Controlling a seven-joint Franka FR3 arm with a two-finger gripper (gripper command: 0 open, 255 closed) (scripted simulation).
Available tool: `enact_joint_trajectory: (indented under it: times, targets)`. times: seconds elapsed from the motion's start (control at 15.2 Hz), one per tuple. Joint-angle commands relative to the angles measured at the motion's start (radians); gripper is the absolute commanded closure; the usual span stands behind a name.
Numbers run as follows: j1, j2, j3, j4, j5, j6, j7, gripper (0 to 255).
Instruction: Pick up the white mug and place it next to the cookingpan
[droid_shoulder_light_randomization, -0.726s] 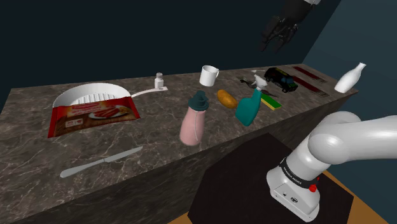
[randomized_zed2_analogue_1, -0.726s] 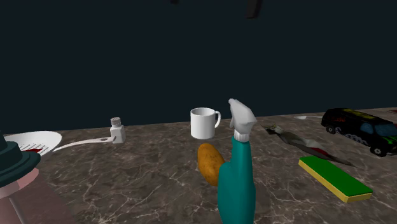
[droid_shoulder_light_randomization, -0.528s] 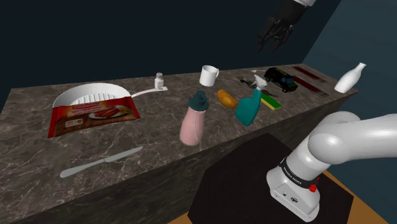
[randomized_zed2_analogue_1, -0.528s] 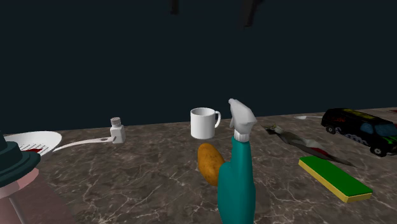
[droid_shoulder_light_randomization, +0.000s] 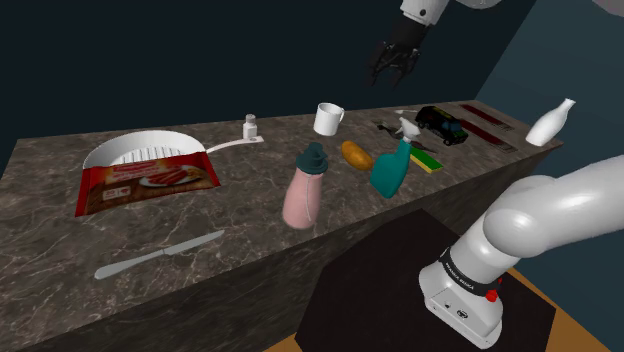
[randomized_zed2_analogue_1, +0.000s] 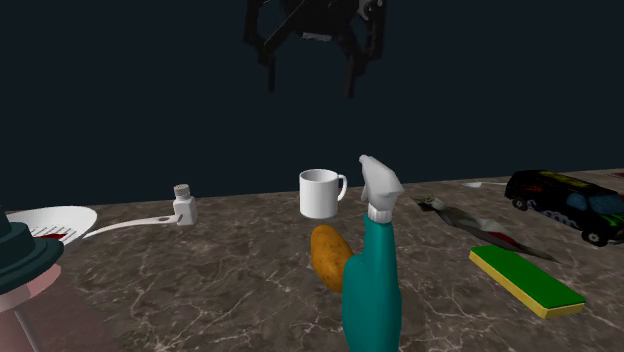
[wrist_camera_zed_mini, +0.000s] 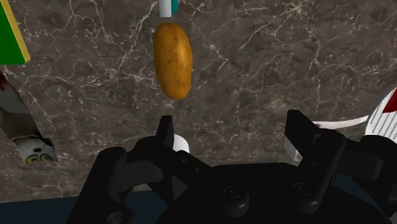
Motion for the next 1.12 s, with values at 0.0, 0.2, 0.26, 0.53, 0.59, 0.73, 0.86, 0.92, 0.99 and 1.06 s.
enact_joint_trajectory:
  times: [0.0,0.2,0.26,0.53,0.59,0.73,0.86,0.92,0.99,1.06]
  targets:
    - [-0.004,0.068,-0.001,0.016,-0.005,0.046,0.001,0]
    - [-0.009,0.181,-0.002,0.067,-0.013,0.097,0.005,0]
    - [-0.011,0.219,-0.003,0.087,-0.016,0.112,0.006,0]
    - [-0.018,0.372,-0.006,0.177,-0.026,0.161,0.013,0]
    - [-0.019,0.411,-0.007,0.203,-0.029,0.170,0.015,0]
    - [-0.022,0.488,-0.009,0.259,-0.034,0.186,0.019,0]
    - [-0.025,0.567,-0.012,0.319,-0.039,0.196,0.022,0]
    - [-0.026,0.606,-0.014,0.352,-0.041,0.200,0.024,0]
    - [-0.027,0.646,-0.015,0.386,-0.043,0.202,0.026,0]
    - [-0.029,0.686,-0.017,0.421,-0.045,0.203,0.028,0]
